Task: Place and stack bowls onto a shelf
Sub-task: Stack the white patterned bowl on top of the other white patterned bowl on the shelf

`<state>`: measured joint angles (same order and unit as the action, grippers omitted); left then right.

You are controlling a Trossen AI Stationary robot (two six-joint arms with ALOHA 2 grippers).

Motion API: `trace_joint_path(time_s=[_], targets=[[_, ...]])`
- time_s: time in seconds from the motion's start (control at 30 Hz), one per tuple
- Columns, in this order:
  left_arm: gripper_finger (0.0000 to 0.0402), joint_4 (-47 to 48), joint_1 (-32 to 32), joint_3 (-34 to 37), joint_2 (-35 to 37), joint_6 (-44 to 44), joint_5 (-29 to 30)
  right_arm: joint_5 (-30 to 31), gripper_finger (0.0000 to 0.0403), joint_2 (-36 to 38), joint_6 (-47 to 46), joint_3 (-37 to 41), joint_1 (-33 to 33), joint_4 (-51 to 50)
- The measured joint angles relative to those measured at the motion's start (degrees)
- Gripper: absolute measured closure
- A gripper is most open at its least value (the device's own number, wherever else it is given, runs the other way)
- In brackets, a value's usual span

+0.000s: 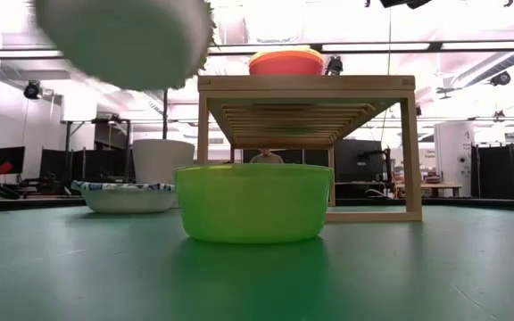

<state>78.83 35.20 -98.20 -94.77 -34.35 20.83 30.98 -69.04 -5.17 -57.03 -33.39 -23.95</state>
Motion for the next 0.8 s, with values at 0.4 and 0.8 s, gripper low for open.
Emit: trace_joint_path(time_s=[0.4, 0.8], targets=[[0.0402, 0.0, -5.8, -24.5, -0.1, 29.1, 18.0, 0.0, 0.0394, 1.0, 0.3, 0.1, -2.2, 0.1], [0.0401, -10.9, -27.1, -22.4, -0.3, 51.1, 6.9, 0.0, 0.0394, 1.0, 1.3, 0.1, -2.3, 0.1]])
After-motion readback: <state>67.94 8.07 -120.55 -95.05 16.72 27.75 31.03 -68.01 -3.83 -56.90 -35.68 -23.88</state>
